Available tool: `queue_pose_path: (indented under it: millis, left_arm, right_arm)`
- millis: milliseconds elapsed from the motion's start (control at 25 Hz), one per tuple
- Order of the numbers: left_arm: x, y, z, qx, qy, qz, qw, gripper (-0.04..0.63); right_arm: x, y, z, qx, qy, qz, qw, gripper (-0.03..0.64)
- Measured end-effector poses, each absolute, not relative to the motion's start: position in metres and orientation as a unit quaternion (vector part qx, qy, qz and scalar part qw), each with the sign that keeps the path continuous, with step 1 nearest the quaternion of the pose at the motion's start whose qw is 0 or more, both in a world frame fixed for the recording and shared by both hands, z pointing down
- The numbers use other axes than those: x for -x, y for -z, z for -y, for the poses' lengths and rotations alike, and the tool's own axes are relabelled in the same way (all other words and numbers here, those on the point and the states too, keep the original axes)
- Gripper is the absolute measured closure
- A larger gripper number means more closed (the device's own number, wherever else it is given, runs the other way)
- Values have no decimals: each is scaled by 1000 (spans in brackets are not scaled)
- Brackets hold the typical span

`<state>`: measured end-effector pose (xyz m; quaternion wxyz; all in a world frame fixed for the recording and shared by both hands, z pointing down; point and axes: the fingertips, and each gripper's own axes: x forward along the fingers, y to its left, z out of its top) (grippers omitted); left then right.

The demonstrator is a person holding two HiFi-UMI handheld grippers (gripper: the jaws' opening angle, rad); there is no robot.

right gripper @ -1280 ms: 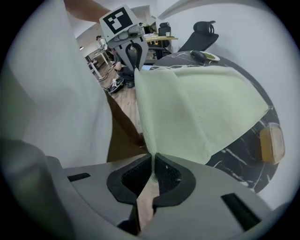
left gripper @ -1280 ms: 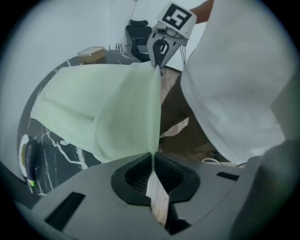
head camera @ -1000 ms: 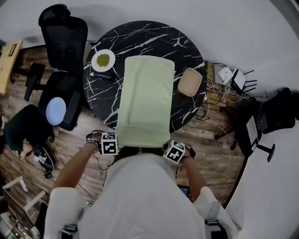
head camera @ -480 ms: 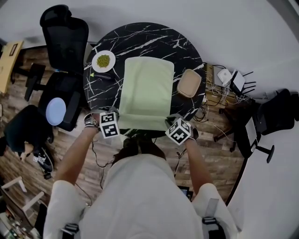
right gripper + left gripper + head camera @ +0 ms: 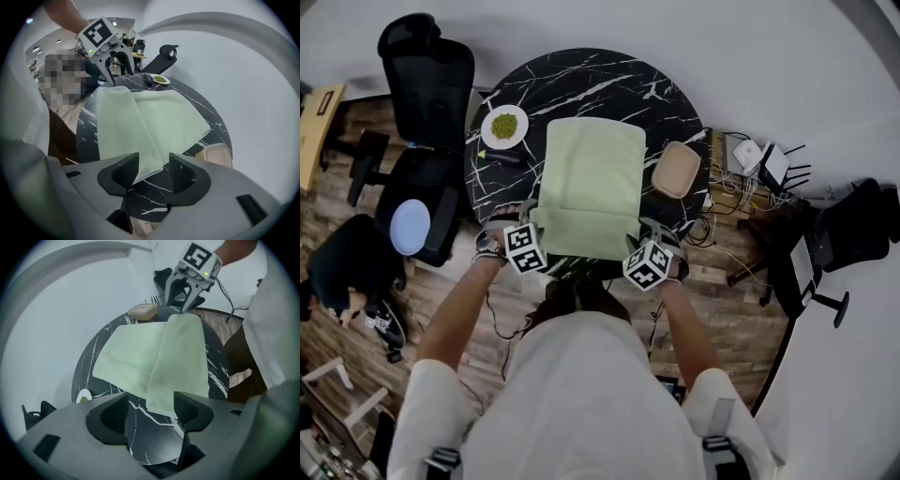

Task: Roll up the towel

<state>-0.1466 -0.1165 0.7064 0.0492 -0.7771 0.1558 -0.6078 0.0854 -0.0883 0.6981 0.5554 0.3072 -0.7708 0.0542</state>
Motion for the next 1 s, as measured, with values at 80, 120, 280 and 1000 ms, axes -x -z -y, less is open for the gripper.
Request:
queue_pose_path:
  millis: [80, 120, 280, 1000]
  left_arm:
    - [146, -706, 107, 784, 599, -156, 40, 317]
    - [145, -705, 101, 789, 593, -157, 34, 318]
    - [139, -707, 59, 801, 580, -143, 29, 318]
    - [164, -763, 30, 752, 650, -105, 39, 462]
  right_arm:
    - [-77, -698, 71, -280, -35, 777, 563, 428]
    - [-72, -701, 60, -259, -29, 781, 568, 428]
    - [-56, -717, 18, -199, -20, 790, 580, 428]
    - [-63, -761, 3, -161, -31, 773, 613, 511]
